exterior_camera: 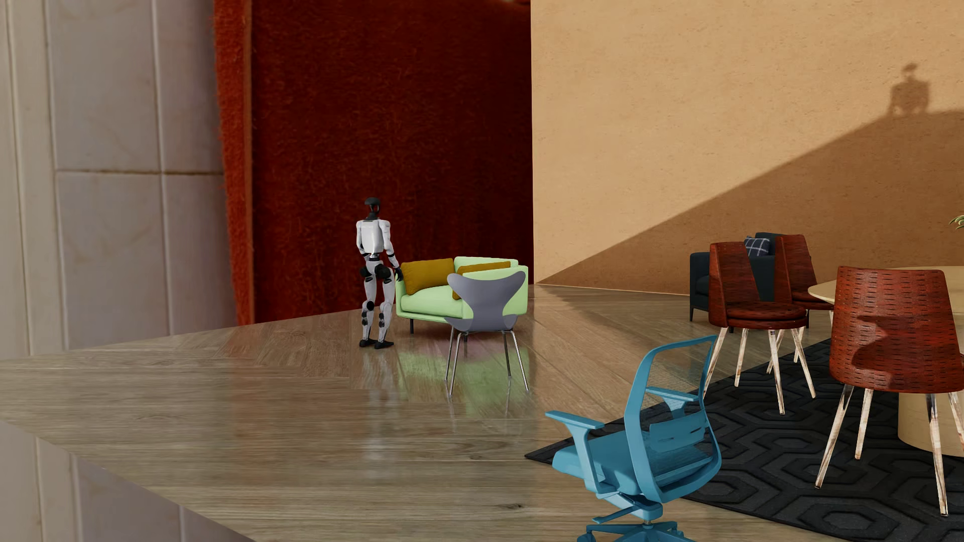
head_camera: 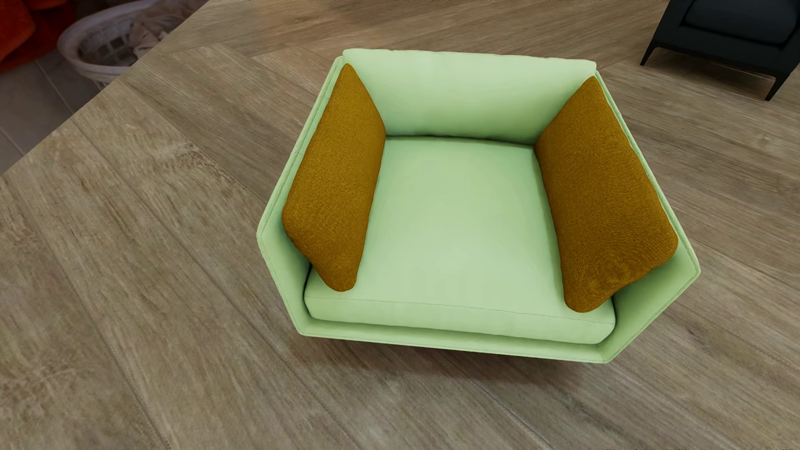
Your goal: Go to the light lime armchair
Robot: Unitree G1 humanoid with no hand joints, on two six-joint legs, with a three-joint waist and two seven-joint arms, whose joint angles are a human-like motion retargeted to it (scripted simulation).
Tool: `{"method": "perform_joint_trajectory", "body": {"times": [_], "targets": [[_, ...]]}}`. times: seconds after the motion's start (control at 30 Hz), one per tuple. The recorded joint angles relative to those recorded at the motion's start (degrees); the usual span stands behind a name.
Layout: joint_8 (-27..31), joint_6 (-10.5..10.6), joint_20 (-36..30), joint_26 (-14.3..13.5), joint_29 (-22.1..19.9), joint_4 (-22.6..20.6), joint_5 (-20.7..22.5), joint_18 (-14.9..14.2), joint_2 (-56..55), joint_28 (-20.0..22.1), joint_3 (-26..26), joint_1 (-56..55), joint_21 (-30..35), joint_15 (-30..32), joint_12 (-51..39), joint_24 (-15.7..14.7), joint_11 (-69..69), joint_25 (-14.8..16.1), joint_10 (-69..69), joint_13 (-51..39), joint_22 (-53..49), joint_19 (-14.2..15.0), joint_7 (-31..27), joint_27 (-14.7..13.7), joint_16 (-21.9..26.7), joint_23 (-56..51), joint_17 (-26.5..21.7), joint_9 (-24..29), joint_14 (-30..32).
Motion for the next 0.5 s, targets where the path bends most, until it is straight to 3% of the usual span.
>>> {"method": "perform_joint_trajectory", "body": {"times": [0.5], "targets": [[0.71, -0.03, -3.33, -0.39, -0.18, -0.11, -0.1, 0.17, -0.32, -0.39, -0.03, 0.03, 1.65, -0.34, 0.1, -0.85, 0.72, 0.61, 0.26, 0.15, 0.02, 0.31, 0.72, -0.24, 1.03, -0.24, -0.43, 0.08, -0.26]]}}
